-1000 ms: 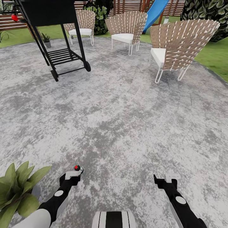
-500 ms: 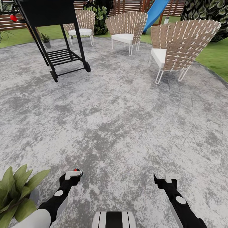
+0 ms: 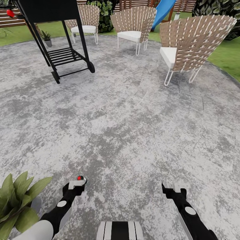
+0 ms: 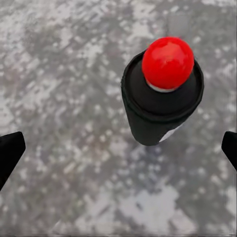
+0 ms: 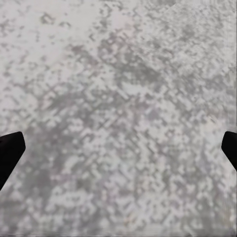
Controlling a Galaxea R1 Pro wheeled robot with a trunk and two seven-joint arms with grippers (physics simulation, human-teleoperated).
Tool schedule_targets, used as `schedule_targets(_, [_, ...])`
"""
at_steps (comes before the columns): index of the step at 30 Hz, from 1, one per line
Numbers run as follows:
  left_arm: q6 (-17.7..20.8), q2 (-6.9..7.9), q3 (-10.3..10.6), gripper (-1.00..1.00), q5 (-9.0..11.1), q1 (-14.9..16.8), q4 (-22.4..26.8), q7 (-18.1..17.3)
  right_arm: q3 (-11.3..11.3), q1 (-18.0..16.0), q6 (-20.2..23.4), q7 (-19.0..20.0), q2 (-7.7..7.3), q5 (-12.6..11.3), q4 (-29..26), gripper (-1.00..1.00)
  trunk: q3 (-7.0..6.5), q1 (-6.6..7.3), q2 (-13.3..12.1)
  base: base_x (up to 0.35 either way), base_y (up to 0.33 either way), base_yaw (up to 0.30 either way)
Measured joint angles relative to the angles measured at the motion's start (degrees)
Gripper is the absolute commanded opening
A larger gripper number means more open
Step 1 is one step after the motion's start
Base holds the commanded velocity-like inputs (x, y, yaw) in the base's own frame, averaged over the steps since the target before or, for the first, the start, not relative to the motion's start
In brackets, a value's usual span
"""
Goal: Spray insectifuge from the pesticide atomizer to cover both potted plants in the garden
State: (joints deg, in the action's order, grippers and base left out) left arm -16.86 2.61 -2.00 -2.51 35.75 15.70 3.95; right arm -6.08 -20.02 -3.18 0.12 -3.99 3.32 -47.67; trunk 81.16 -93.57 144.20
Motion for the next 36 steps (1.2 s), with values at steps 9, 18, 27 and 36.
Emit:
schedule_targets(9, [-4.1, 0.0, 0.0, 1.0, 0.0, 0.0, -0.4, 0.0, 0.0, 0.0, 0.0, 0.0, -0.03, -0.1, 0.0, 1.0, 2.77, -0.23, 0.1, 0.0, 0.0, 0.0])
schedule_targets(18, [-4.3, -0.04, 0.1, 1.0, 0.0, 0.0, -0.4, -0.1, 0.0, 0.0, -0.1, 0.0, 0.02, -0.1, 0.0, 1.0, 3.24, -0.25, 0.1, 0.0, 0.0, 0.0])
schedule_targets(27, [-4.3, -0.04, 0.1, 1.0, 0.0, 0.0, -0.4, -0.1, 0.0, 0.0, 0.0, 0.0, 0.07, 0.0, -0.1, 1.0, 4.13, -0.36, 0.2, 0.0, 0.0, 0.0])
schedule_targets(36, [-4.3, -0.08, 0.1, 1.0, 0.0, 0.0, -0.4, -0.1, 0.0, 0.0, 0.0, 0.0, 0.02, -0.1, 0.0, 1.0, 4.13, -0.35, 0.2, 0.045, 0.0, -0.034])
